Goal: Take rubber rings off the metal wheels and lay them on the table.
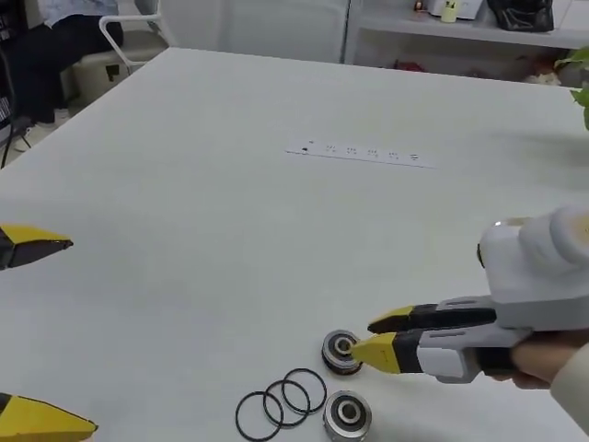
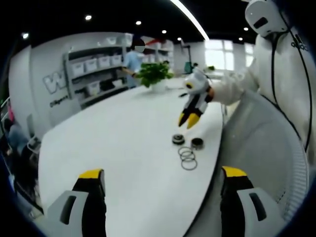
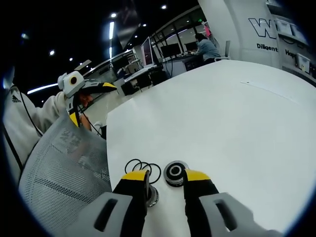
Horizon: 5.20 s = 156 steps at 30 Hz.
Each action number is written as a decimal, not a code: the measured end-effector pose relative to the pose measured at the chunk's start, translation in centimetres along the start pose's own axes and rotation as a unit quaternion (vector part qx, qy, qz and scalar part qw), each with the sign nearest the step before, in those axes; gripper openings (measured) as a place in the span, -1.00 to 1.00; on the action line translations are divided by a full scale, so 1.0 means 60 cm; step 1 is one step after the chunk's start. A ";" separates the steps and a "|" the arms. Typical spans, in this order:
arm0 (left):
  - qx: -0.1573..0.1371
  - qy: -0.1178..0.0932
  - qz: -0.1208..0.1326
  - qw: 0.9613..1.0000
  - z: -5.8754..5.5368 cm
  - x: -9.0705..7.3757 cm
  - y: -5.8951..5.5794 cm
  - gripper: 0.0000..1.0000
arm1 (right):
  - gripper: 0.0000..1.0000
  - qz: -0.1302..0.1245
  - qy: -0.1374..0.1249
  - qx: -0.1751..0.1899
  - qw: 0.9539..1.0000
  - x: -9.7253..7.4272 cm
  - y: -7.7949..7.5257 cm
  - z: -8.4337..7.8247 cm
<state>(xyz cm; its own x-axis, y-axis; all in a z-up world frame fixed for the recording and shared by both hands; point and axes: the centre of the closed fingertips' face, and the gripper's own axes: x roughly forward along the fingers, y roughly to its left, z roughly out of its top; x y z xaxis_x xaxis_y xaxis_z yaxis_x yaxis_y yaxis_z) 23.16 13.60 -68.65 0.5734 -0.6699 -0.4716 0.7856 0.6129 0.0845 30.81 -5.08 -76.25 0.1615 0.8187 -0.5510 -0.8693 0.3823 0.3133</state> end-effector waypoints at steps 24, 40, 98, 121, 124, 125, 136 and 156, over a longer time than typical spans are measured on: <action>0.051 -0.011 -0.044 0.998 0.071 0.059 -0.020 0.75 | -0.33 -0.021 -0.015 0.008 1.000 -0.020 -0.021 -0.033; 0.090 -0.035 -0.084 0.992 0.132 0.130 -0.041 0.36 | -0.36 -0.028 -0.030 0.019 0.999 -0.028 -0.035 -0.046; 0.055 0.008 -0.156 0.986 0.035 0.353 -0.088 -0.48 | -0.51 0.008 -0.038 -0.023 0.999 0.017 -0.035 -0.042; 0.030 0.021 -0.163 0.986 0.013 0.375 -0.088 -0.68 | -0.63 0.009 -0.007 -0.081 0.997 0.041 -0.035 -0.053; 0.038 0.021 -0.165 0.985 0.013 0.375 -0.089 -0.69 | -0.65 0.011 -0.006 -0.090 0.996 0.043 -0.035 -0.053; 0.040 0.021 -0.167 0.985 0.012 0.375 -0.090 -0.72 | -0.65 0.011 -0.005 -0.093 0.996 0.043 -0.034 -0.053; 0.047 0.020 -0.167 0.985 0.013 0.380 -0.088 -0.72 | -0.78 0.011 0.005 -0.119 0.993 0.044 -0.033 -0.056; 0.045 0.014 -0.165 0.985 0.009 0.370 -0.093 -0.73 | -1.00 -0.001 0.003 -0.068 0.998 0.040 -0.042 -0.056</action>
<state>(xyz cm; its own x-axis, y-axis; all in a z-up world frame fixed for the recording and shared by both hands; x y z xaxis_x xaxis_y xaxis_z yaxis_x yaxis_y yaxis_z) 31.63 -4.90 -79.09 0.2772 -0.8144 -0.5098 0.9465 0.3228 -0.0009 31.80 -5.51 -80.97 0.1599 0.8152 -0.5567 -0.9245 0.3214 0.2051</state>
